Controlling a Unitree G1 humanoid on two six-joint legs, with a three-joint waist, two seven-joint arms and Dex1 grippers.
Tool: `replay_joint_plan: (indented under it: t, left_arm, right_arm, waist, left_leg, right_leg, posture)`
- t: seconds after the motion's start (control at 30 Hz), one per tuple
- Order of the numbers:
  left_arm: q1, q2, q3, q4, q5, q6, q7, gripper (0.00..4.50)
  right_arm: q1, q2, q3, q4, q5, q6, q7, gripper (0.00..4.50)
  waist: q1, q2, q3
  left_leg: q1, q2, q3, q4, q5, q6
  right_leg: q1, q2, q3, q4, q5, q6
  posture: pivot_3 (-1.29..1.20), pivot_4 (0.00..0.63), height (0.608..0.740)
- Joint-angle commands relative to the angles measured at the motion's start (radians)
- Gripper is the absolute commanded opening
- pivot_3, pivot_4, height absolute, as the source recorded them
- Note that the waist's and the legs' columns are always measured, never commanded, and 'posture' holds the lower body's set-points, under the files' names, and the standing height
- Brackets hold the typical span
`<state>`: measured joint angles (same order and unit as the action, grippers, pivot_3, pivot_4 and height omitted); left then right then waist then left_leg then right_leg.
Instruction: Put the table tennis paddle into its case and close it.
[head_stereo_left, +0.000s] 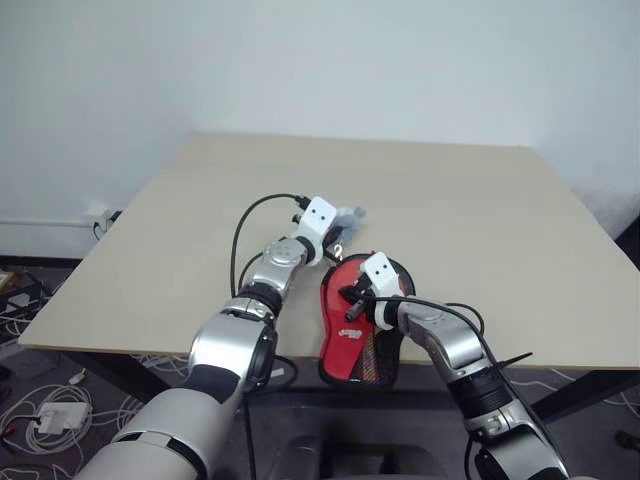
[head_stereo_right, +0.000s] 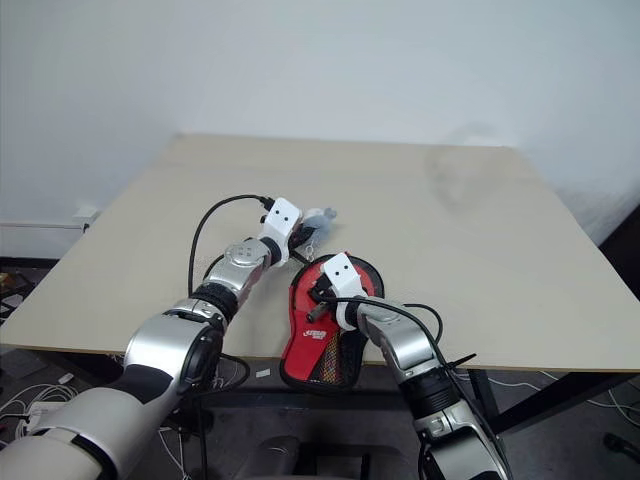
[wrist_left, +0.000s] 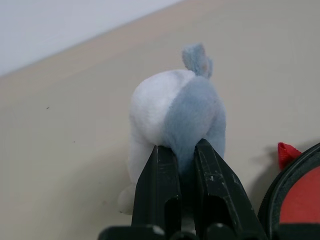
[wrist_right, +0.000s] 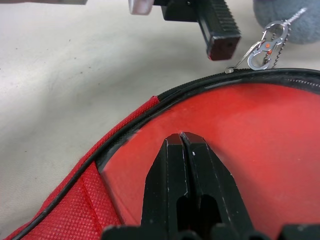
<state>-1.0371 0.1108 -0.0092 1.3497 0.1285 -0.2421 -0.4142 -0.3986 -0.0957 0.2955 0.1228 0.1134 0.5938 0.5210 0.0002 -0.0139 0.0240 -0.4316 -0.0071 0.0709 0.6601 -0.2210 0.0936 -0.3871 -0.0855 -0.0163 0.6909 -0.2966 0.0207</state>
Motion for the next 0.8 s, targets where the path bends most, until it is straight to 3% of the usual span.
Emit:
replay_joint_plan:
  t: [0.03,0.37,0.8]
  left_arm:
    - [-0.059,-0.013,0.003,-0.022,0.008,-0.010,0.025,0.02]
    - [-0.051,-0.037,-0.016,-0.027,0.041,-0.065,0.056,0.02]
    - [0.039,-0.028,-0.129,-0.063,0.100,-0.299,-0.265,0.02]
  right_arm:
    - [0.042,-0.006,0.044,0.036,-0.014,0.072,0.007,0.00]
    - [0.052,-0.009,0.047,0.020,-0.015,0.086,0.005,0.00]
    - [0.052,-0.006,0.049,0.021,-0.014,0.090,0.006,0.00]
  waist:
    - [0.000,0.000,0.000]
    - [0.000,0.000,0.000]
    - [0.000,0.000,0.000]
  left_leg:
    - [0.000,0.000,0.000,0.000,0.000,0.000]
    - [0.000,0.000,0.000,0.000,0.000,0.000]
    - [0.000,0.000,0.000,0.000,0.000,0.000]
  right_leg:
    - [0.000,0.000,0.000,0.000,0.000,0.000]
    - [0.000,0.000,0.000,0.000,0.000,0.000]
    - [0.000,-0.001,0.000,0.000,0.000,0.000]
  posture:
    - [0.00,0.000,0.707]
    - [0.00,0.000,0.707]
    - [0.00,0.000,0.707]
